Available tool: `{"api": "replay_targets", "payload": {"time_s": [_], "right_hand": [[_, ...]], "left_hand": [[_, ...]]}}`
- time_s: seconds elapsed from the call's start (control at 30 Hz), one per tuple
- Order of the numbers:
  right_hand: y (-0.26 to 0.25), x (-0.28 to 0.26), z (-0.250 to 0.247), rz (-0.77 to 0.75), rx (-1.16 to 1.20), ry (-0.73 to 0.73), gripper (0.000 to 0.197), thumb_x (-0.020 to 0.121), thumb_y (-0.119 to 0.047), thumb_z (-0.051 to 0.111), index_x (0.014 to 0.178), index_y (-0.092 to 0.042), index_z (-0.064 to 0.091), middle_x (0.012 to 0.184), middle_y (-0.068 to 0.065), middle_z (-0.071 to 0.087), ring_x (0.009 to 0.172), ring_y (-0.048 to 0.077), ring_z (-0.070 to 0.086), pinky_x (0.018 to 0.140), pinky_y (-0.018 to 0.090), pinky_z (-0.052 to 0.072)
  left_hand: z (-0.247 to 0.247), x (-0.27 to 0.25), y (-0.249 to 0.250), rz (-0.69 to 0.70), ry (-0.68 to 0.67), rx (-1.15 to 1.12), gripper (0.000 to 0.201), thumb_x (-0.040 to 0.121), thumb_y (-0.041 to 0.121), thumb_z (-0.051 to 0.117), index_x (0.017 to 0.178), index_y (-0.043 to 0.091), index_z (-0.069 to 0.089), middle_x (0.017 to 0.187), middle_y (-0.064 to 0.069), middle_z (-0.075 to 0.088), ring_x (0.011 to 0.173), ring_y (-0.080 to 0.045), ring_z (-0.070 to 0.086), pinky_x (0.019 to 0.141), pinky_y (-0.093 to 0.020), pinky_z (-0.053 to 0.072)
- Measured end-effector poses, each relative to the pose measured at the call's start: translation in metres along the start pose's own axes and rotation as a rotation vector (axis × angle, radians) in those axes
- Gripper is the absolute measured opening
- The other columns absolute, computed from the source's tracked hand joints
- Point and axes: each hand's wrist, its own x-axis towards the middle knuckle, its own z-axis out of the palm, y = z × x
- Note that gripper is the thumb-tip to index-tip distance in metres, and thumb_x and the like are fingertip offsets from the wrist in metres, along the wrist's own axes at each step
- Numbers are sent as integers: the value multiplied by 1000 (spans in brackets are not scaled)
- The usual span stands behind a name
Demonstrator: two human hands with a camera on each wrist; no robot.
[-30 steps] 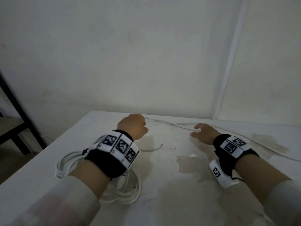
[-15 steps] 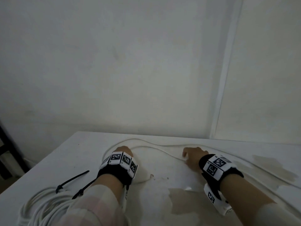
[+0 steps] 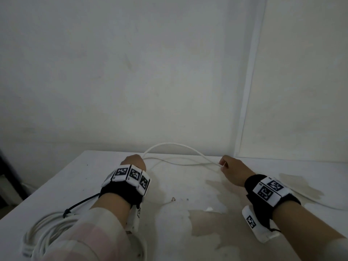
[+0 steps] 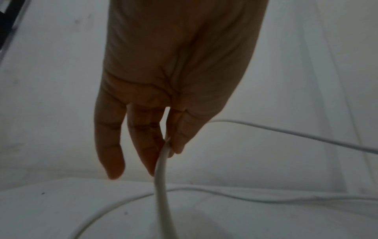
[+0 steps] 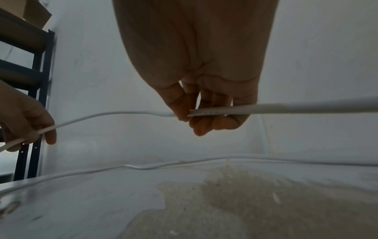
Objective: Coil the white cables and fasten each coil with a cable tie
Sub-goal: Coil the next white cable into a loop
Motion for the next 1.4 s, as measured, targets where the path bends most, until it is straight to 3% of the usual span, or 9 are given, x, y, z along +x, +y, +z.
{"api": "replay_targets", "payload": {"time_s": [0.07, 0.33, 0.47, 0.67, 0.87, 0.93, 1.07, 1.27, 1.4], "right_hand": [[1, -6, -6, -2, 16, 33, 18, 94, -9, 37, 78, -17, 41, 87, 5, 49, 74, 19, 43, 56, 23, 31], [8, -43, -38, -92, 57, 106, 27, 95, -3, 32, 116, -11, 47, 70, -2, 42, 60, 11, 39, 51, 18, 30], [17, -64, -55, -147, -33, 188, 17, 98, -19, 38, 110, -15, 50, 62, -4, 41, 61, 15, 41, 59, 28, 32], [32, -86, -62, -145, -230, 192, 16, 97, -6, 35, 97, -9, 52, 93, 8, 48, 80, 21, 42, 66, 26, 27], [32, -116, -53, -252, -529, 78, 57, 90, 8, 30, 139, -21, 37, 126, 6, 48, 113, 23, 44, 90, 24, 31], [26, -128, -42, -432, -549, 196, 55, 88, 6, 34, 134, -22, 46, 112, 9, 55, 101, 23, 52, 79, 27, 36], [25, -150, -30, -711, -565, 506, 14, 73, -24, 55, 71, -26, 69, 54, -5, 55, 42, 15, 54, 39, 21, 30], [33, -163, -43, -769, -394, 511, 13, 74, -6, 55, 73, -11, 66, 67, 3, 60, 52, 23, 55, 45, 29, 37], [28, -171, -42, -817, -262, 486, 24, 84, -9, 44, 87, -11, 68, 69, 3, 60, 66, 11, 39, 54, 30, 42]], "left_hand": [[-6, -4, 3, 10, 69, -62, 23, 96, 2, 37, 98, -6, 59, 124, -20, 58, 115, -30, 56, 91, -32, 44], [-50, -44, 25, 132, 142, -491, 28, 96, 13, 39, 110, -4, 57, 115, -22, 61, 105, -36, 59, 91, -39, 48], [-65, -77, 38, 272, 210, -1002, 30, 98, 26, 39, 114, 11, 60, 79, -6, 51, 65, -23, 54, 62, -35, 57], [-75, -123, 53, 403, 123, -1262, 28, 94, 13, 37, 86, 14, 64, 70, -9, 46, 54, -21, 38, 54, -24, 31], [-53, -159, 52, 622, 64, -1323, 24, 96, 6, 43, 113, 20, 54, 78, -2, 56, 53, -5, 54, 58, -19, 45], [-43, -168, 59, 621, 110, -1296, 21, 95, 10, 47, 114, 20, 45, 78, -1, 60, 42, -1, 49, 53, -17, 44], [-26, -172, 66, 634, 202, -1138, 6, 94, 14, 50, 99, 11, 51, 73, 3, 61, 45, -4, 46, 51, -15, 40], [-16, -176, 50, 629, -12, -1145, 31, 93, -2, 41, 114, 16, 53, 87, 5, 64, 61, -10, 53, 63, -19, 44], [-11, -180, 43, 655, -4, -1201, 14, 95, 11, 49, 104, 18, 57, 87, 8, 67, 53, -1, 62, 57, -16, 49]]}}
